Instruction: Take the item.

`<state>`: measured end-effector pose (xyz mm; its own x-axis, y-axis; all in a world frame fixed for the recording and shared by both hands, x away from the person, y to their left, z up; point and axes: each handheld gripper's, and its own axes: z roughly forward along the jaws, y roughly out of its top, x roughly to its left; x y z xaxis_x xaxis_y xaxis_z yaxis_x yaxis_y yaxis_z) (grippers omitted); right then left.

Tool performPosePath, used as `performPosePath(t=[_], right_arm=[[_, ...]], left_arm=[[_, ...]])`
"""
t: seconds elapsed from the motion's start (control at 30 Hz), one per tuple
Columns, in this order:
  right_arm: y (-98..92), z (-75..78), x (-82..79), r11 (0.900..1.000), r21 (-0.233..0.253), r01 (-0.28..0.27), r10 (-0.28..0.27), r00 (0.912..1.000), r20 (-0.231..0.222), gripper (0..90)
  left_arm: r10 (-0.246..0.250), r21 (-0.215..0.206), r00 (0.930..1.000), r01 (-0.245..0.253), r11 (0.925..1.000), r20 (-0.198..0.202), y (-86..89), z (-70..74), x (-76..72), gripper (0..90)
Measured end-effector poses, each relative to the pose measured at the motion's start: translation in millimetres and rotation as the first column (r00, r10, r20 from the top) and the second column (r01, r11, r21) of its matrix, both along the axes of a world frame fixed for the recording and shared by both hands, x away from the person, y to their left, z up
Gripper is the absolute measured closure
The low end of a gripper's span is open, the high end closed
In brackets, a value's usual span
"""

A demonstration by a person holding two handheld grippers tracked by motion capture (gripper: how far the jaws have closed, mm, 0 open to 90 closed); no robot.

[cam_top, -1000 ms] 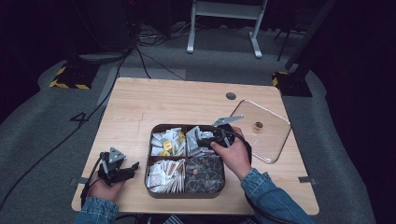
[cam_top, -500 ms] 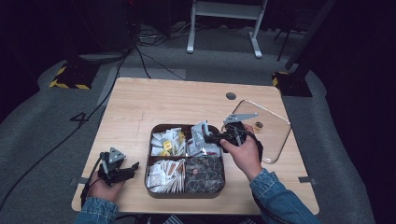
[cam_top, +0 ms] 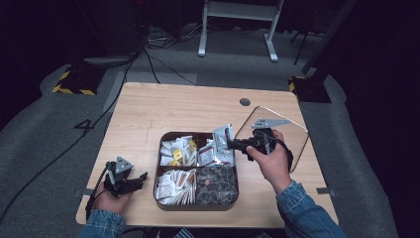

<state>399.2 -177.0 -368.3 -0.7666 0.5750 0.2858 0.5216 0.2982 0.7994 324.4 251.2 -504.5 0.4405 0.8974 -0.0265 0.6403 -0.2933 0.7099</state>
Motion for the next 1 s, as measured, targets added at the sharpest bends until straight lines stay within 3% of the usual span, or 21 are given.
performPosePath(t=[0.43,1.0], right_arm=[[-29.3,11.3,-13.2,1.000,0.013,0.024,-0.024,0.9995,0.021,87.8],[-75.3,12.2,-30.0,0.994,0.021,0.105,-0.106,0.9942,0.016,87.8]], left_arm=[[-0.001,0.001,1.0000,0.001,1.0000,0.000,0.0,0.0,0.0,32.9],[-0.001,-0.001,1.0000,0.001,1.0000,-0.001,-0.1,0.0,0.2,32.8]])
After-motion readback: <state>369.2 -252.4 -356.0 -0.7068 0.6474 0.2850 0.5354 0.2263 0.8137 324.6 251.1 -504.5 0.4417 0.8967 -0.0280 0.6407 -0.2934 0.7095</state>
